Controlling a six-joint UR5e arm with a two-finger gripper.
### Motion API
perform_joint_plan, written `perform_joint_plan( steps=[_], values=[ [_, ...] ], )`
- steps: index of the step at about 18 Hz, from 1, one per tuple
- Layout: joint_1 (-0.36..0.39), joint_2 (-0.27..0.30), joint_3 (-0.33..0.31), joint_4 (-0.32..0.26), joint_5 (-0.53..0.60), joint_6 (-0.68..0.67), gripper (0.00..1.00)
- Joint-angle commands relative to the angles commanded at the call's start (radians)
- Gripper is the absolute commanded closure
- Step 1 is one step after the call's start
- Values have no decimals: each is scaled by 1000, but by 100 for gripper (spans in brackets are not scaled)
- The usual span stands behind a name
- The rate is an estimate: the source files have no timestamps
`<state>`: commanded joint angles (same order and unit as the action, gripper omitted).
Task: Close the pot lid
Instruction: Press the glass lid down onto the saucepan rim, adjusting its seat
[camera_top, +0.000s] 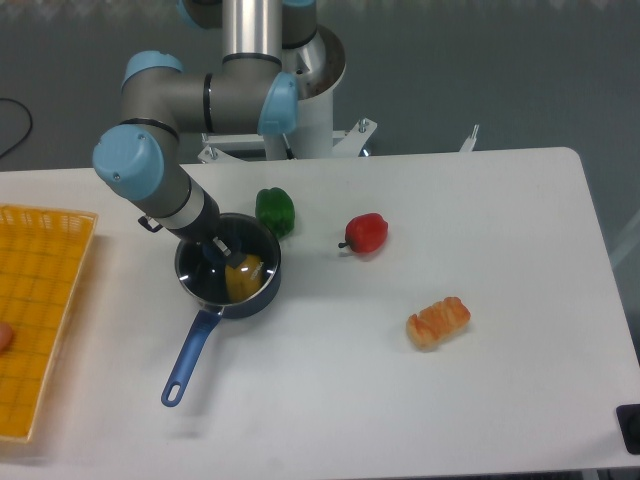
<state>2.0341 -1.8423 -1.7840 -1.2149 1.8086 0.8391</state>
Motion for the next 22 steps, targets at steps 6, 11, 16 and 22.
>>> perform_joint_plan(
  steps=[6, 11, 16, 22],
  values=[
    [-2, -6, -8, 0, 18, 0, 62],
    [3, 0, -5, 0, 18, 3, 62],
    [0, -5, -5, 2, 20, 0, 62],
    [3, 2, 6, 0, 20, 2, 62]
  ],
)
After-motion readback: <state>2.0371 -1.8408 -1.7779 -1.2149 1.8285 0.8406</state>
